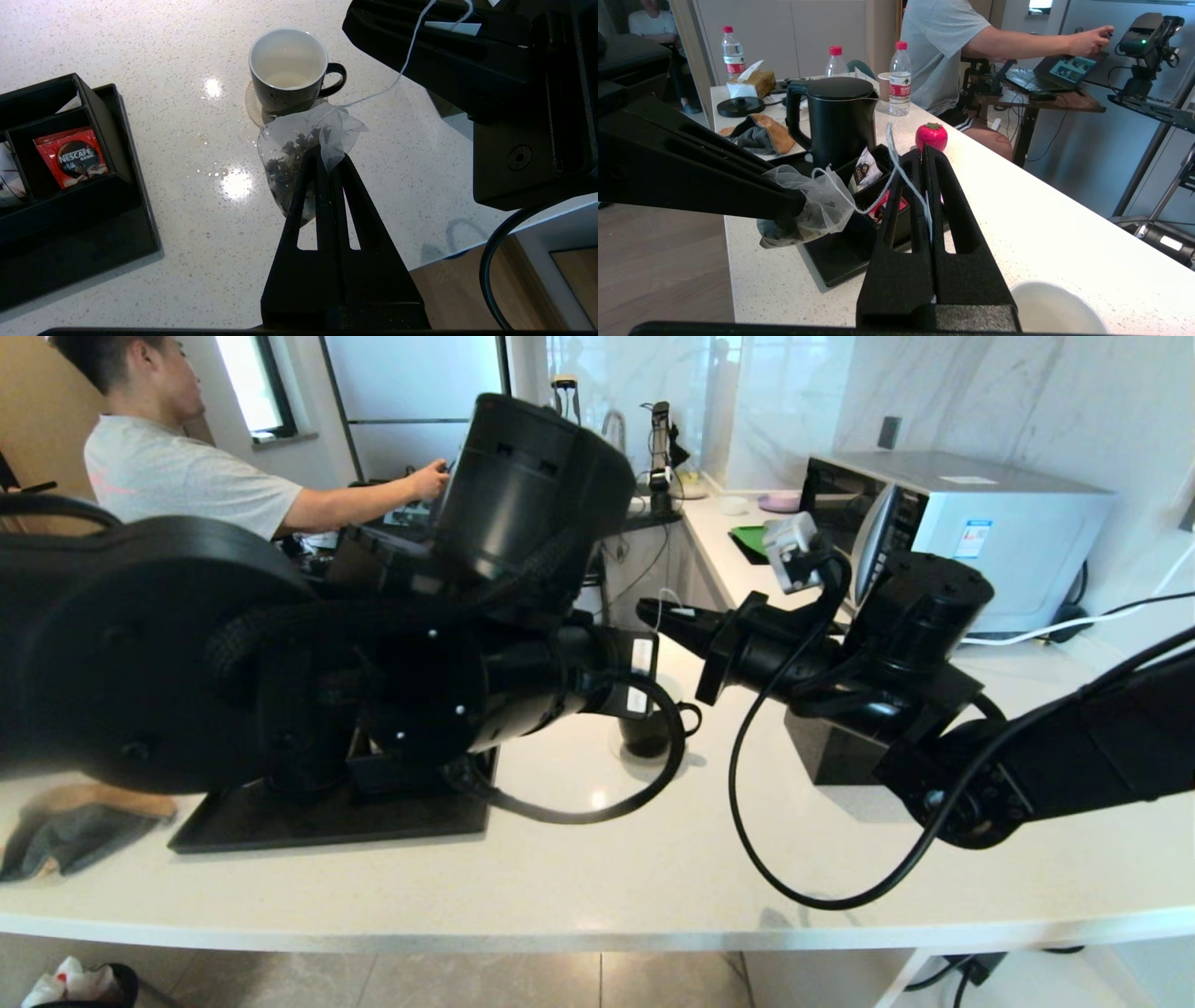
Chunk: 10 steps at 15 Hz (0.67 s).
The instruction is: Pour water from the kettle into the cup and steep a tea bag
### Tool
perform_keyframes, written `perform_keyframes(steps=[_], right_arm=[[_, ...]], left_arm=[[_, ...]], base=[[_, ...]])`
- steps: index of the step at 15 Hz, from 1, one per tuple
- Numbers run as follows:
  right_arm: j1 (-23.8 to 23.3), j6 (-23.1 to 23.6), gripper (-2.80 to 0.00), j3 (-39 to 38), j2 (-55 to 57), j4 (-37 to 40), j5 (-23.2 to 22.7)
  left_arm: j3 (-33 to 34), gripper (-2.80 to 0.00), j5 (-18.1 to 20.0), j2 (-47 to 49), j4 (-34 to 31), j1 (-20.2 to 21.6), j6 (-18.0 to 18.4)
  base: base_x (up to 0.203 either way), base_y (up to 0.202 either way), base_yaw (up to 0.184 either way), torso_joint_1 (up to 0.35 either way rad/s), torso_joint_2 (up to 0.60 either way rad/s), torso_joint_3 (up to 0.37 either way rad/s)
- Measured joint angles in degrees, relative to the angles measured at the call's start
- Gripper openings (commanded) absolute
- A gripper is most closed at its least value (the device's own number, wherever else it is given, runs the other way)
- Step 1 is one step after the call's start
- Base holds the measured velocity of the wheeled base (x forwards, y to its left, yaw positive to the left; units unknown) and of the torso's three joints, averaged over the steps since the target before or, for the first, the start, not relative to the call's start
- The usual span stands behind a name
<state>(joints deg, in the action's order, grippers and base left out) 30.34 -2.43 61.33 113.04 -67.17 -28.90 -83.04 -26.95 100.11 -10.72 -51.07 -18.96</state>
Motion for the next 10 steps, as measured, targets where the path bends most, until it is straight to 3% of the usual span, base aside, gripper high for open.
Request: perform_keyframes(steps=[10], right_arm=[[0.06, -0.01, -2.80, 0.07, -0.06, 0.06, -0.01]], left_arm=[[-0.02, -2.80, -0.02, -0.05, 0.06, -0.27, -0.03]], base=[[0.000, 0.000, 0.000, 0.000, 0.00, 0.000]])
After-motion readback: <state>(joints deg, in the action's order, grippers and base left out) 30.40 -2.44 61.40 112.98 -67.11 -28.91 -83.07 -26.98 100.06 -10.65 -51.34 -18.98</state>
